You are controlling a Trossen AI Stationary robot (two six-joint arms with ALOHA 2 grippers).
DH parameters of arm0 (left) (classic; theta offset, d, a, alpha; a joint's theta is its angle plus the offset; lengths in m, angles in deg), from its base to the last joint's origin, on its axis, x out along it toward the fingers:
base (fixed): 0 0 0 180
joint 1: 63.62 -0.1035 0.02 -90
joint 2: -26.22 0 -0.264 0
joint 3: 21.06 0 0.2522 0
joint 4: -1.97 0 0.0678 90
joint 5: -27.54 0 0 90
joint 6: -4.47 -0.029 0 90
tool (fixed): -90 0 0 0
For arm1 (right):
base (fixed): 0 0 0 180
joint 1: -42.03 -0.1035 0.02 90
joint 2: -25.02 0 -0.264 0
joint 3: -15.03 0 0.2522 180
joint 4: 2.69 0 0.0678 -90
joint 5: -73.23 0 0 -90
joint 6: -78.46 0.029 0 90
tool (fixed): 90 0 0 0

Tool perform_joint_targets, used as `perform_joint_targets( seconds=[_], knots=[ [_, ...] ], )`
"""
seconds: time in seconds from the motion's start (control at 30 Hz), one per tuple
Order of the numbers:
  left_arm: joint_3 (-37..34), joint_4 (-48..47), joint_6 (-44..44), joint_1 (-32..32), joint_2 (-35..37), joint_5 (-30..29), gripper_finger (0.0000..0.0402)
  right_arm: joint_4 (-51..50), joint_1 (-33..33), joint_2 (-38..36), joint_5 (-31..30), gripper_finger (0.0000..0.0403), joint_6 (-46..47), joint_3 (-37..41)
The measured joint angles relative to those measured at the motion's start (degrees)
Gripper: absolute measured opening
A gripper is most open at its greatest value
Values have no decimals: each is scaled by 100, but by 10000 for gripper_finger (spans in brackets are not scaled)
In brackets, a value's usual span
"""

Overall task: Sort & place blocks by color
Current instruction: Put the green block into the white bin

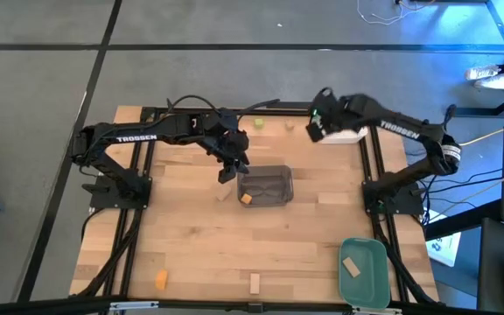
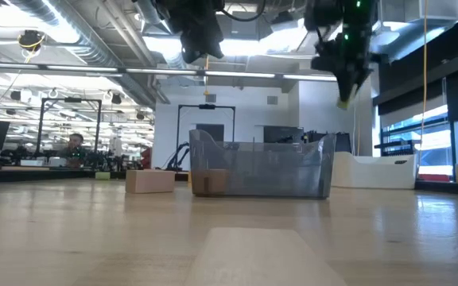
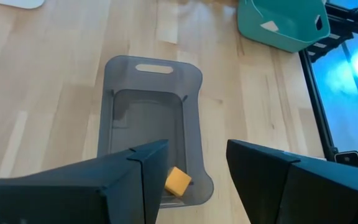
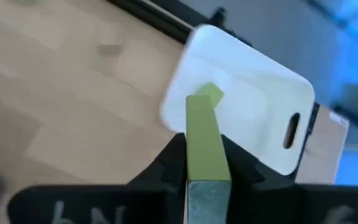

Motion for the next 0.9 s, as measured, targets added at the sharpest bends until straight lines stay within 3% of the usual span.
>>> perform_joint_targets(
  seconds=[0.17,0.33,0.8,0.9],
  knots=[
    [0,-22,2,0,0,0,154,84,1223,248,613,56,-673,0],
    [-1,-160,17,0,0,-7,154,84,1916,730,1091,56,-1125,0],
    [-2,-265,113,5,0,-291,154,156,2336,2264,1252,56,-1783,0],
    [-2,-265,173,6,0,-297,154,275,2336,2441,1256,71,-1758,0]
  ],
)
